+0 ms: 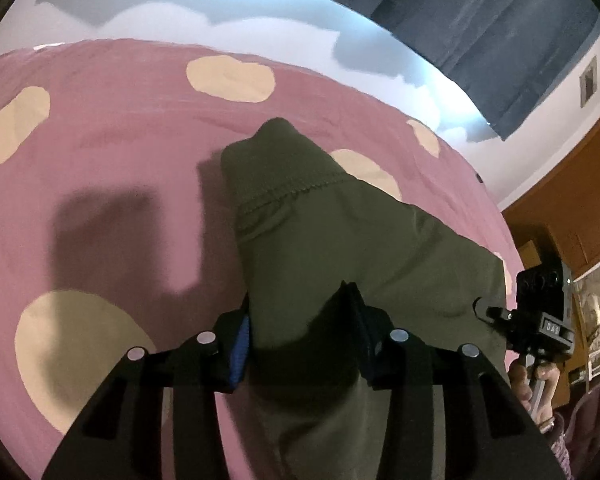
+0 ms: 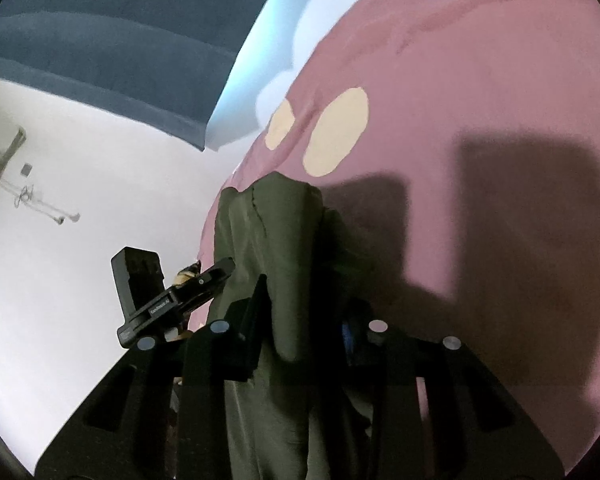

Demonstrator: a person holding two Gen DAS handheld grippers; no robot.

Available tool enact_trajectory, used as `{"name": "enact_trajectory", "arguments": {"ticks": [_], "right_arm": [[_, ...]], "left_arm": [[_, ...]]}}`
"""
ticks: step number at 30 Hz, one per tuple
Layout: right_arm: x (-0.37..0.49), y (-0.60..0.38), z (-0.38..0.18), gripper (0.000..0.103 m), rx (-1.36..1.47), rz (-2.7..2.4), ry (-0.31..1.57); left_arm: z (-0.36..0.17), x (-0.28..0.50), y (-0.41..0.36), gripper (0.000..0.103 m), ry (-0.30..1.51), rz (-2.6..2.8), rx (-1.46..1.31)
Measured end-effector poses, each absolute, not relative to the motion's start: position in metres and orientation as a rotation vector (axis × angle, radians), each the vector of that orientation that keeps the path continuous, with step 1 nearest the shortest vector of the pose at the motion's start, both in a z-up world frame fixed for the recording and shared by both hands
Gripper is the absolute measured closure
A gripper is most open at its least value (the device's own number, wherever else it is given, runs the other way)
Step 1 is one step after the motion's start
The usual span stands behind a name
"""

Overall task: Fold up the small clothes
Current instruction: 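Grasp the bundle end with the right gripper and tuck it under the printed side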

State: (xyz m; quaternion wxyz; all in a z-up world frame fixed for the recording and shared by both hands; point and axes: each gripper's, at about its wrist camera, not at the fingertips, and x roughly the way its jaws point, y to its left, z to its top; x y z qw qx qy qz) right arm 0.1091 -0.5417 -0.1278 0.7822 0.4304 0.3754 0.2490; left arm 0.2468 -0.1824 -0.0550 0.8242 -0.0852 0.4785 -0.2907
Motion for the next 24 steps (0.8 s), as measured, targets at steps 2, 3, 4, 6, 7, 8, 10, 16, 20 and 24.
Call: {"name": "enact_trajectory", "arguments": {"ticks": [2,3,4,6,7,8,10,16,20,24], "right_arm": [[0.116,-0.544,-0.14,0.074,0.966,0.527,0.831],[0.117,-0.545,-0.146,0.074,0.987,0.53,0.837],[0.118,-0.547,-0.15,0.074,1.004,0.538,0.834],[0.116,-0.55,-0.151,0.074,1.014,0.547,0.825],[0.118,-0.549,-0.149,0.074,1.009,0.547,0.826],[0.119,-0.548,-0.148,0.074,1.005,0.544,0.83],[0.119,-0.548,-0.148,0.074,1.009,0.548,0.833],[0.113,-0.551,-0.145,0.059,1.026,0.557,0.828],[0.097,-0.553,-0.133,0.04,0.995,0.544,0.825],[0.07,-0.553,-0.125,0.03,0.972,0.525,0.828]], "left_arm": [[-0.067,0.254,-0.187,0.06,1.045,-0.603,-0.168],[-0.069,0.254,-0.188,0.06,1.041,-0.602,-0.165],[-0.069,0.253,-0.188,0.06,1.028,-0.602,-0.161],[-0.068,0.249,-0.189,0.059,1.001,-0.598,-0.139],[-0.068,0.248,-0.189,0.059,0.997,-0.596,-0.131],[-0.068,0.248,-0.188,0.059,0.998,-0.596,-0.131],[-0.067,0.25,-0.187,0.058,1.002,-0.599,-0.143],[-0.063,0.242,-0.176,0.034,1.003,-0.63,-0.215],[-0.059,0.215,-0.156,0.024,1.0,-0.698,-0.289],[-0.061,0.184,-0.142,0.022,1.027,-0.733,-0.335]]}}
